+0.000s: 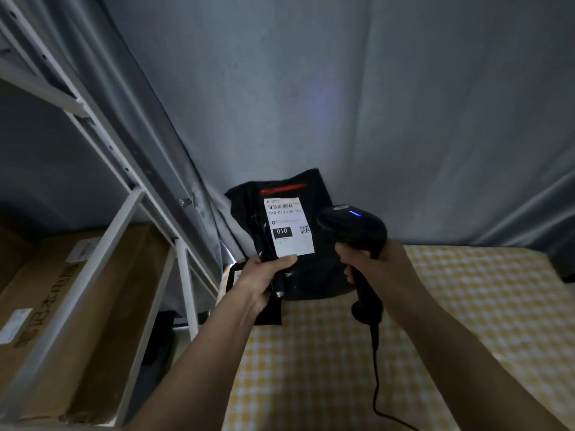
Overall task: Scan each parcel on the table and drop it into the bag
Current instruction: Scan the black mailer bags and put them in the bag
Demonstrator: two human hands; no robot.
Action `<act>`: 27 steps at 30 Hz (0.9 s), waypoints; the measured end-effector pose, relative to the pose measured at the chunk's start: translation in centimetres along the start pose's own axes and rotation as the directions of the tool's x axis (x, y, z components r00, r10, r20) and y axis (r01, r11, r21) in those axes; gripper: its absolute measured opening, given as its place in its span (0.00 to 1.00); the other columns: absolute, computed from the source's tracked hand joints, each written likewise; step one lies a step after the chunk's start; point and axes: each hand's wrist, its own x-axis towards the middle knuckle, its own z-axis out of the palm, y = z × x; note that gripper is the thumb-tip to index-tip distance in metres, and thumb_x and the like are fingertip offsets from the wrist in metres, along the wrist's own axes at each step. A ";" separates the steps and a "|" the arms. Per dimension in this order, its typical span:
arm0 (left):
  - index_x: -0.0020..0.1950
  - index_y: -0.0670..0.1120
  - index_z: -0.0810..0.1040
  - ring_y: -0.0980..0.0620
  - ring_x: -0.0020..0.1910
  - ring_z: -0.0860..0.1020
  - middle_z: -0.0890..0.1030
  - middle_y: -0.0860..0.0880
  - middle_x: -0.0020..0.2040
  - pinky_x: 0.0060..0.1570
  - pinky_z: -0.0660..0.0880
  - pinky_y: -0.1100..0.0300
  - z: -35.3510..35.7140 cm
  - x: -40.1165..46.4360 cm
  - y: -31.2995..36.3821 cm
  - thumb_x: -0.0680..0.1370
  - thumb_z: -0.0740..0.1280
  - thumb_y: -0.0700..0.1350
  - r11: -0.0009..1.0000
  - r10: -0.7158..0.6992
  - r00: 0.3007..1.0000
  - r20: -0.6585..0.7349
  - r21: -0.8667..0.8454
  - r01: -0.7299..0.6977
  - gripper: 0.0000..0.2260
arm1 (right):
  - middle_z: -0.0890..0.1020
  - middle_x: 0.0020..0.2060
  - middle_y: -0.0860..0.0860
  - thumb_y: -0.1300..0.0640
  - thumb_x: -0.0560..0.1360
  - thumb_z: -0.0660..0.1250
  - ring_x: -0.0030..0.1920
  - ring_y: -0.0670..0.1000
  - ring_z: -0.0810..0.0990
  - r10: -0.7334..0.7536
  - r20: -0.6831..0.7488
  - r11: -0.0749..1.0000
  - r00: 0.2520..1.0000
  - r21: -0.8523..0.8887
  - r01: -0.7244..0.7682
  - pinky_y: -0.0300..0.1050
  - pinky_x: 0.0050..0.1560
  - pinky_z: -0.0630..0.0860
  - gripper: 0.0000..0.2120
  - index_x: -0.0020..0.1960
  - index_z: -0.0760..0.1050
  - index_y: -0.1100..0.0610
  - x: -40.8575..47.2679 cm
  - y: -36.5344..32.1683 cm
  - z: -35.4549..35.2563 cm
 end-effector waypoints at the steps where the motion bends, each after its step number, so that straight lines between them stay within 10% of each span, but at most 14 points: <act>1: 0.54 0.39 0.81 0.48 0.39 0.84 0.86 0.44 0.44 0.34 0.81 0.58 0.4 -0.1 -0.2 0.73 0.72 0.33 0.999 -0.032 0.999 0.008 -0.015 0.032 0.11 | 0.79 0.33 0.56 0.59 0.73 0.71 0.32 0.50 0.78 0.009 -0.026 1.000 1.000 0.009 -0.008 0.41 0.35 0.77 0.05 0.47 0.79 0.59 -0.4 0.2 -0.6; 21: 0.65 0.41 0.77 0.44 0.57 0.81 0.83 0.43 0.56 0.62 0.75 0.46 10.6 -2.5 -10.8 0.68 0.77 0.39 0.903 -0.385 0.787 0.482 0.374 0.213 0.26 | 0.75 0.36 0.60 0.61 0.73 0.71 0.31 0.51 0.74 0.168 -0.624 0.985 0.763 0.138 -0.105 0.41 0.32 0.75 0.12 0.51 0.75 0.70 -16.3 5.7 -10.6; 27: 0.62 0.41 0.79 0.43 0.55 0.82 0.84 0.43 0.54 0.60 0.77 0.47 18.3 -7.0 -14.2 0.74 0.72 0.37 0.849 -0.451 0.701 0.552 0.507 0.146 0.16 | 0.75 0.35 0.59 0.62 0.74 0.71 0.29 0.50 0.74 0.187 -0.727 0.979 0.661 0.189 -0.069 0.41 0.32 0.74 0.11 0.50 0.75 0.69 -22.3 6.4 -16.6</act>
